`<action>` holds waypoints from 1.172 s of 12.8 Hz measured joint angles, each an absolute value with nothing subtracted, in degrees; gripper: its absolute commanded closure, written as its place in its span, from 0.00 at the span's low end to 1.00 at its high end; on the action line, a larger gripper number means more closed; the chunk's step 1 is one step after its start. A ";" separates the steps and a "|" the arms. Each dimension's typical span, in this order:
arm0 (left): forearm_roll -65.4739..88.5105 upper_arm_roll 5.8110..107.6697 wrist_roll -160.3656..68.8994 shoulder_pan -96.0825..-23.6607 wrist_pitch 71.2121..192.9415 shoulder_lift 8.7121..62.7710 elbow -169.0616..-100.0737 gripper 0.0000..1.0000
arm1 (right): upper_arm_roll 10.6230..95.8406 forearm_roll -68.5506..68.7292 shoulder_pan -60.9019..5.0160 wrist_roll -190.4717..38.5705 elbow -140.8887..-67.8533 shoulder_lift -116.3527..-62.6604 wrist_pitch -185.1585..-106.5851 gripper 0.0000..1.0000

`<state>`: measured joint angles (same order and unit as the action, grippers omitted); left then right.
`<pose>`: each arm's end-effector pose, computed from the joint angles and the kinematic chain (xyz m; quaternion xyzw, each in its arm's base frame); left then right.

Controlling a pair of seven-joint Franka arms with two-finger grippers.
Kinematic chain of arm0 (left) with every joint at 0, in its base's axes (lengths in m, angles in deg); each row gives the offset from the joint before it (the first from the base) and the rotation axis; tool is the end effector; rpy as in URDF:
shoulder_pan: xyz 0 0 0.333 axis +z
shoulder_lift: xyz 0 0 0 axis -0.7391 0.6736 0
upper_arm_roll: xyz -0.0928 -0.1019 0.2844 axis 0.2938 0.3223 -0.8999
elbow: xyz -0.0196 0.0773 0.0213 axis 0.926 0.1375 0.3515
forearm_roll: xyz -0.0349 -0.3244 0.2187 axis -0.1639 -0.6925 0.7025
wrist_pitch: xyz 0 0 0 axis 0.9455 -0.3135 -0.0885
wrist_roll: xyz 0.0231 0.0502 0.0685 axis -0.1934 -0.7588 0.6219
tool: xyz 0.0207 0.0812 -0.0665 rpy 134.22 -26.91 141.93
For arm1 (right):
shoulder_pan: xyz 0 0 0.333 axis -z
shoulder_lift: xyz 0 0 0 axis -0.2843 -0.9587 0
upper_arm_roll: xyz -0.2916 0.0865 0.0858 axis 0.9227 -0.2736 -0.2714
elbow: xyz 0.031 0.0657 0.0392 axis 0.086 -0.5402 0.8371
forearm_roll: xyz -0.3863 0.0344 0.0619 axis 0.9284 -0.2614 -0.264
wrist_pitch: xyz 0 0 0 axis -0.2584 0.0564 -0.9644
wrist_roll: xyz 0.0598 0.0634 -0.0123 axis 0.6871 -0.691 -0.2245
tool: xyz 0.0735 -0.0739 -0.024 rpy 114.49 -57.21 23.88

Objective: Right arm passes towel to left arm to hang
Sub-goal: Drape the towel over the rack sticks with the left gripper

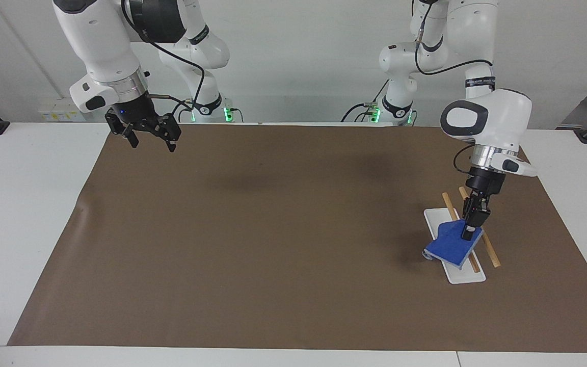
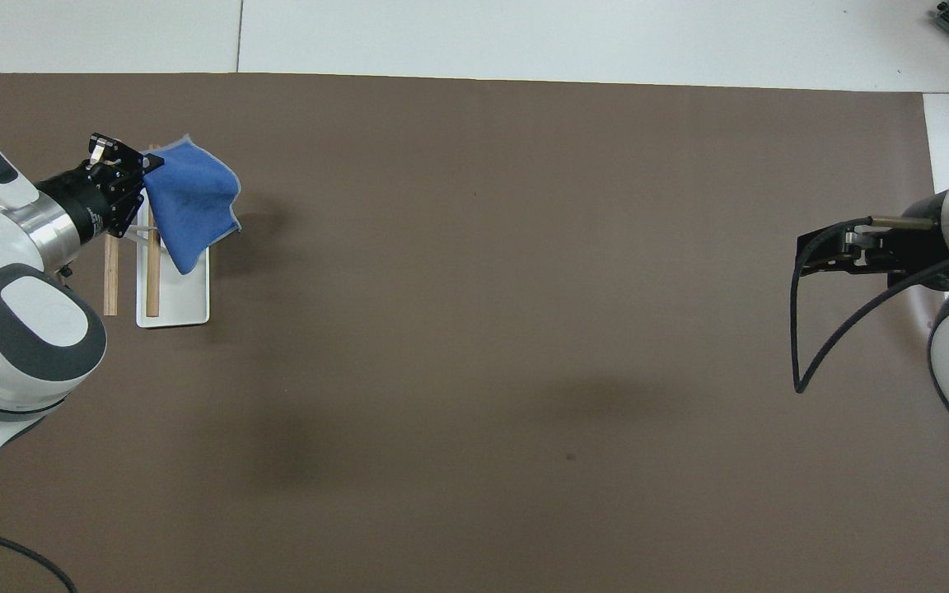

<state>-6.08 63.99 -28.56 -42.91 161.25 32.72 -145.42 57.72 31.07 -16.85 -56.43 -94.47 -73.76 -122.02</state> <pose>0.6041 -0.0127 0.4352 0.7736 0.5059 0.2350 0.3005 0.5556 0.0290 0.6048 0.9973 -0.0730 0.0031 0.0033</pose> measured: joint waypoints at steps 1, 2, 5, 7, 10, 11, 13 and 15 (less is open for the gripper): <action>-6.08 63.84 -28.56 -40.91 161.32 32.72 -145.43 1.00 | 57.71 31.07 -16.95 -56.43 -94.48 -73.76 -122.02 0.00; -6.08 63.70 -28.56 -38.49 161.33 32.72 -145.44 1.00 | 57.71 31.07 -16.98 -56.43 -94.50 -73.76 -122.02 0.00; -6.08 63.54 -28.58 -33.01 161.30 32.72 -145.49 1.00 | 57.70 31.07 -17.06 -56.43 -94.53 -73.76 -122.02 0.00; -6.08 63.57 -28.57 -32.26 161.30 32.71 -145.88 1.00 | 57.70 31.07 -17.07 -56.43 -94.54 -73.76 -122.02 0.00; -6.08 63.55 -28.21 -32.04 161.33 32.59 -147.52 1.00 | 57.64 31.07 -17.10 -56.43 -94.54 -73.75 -122.02 0.00; -6.08 63.55 -27.46 -32.04 161.33 32.38 -148.55 1.00 | 57.61 31.07 -17.11 -56.43 -94.54 -73.75 -122.02 0.00; -6.08 63.55 -26.54 -32.04 161.37 31.63 -151.17 1.00 | 57.63 31.07 -17.11 -56.43 -94.54 -73.75 -122.02 0.00; -6.08 63.60 -26.24 -32.04 161.39 30.74 -153.46 1.00 | 57.71 31.07 -17.06 -56.43 -94.54 -73.75 -122.02 0.00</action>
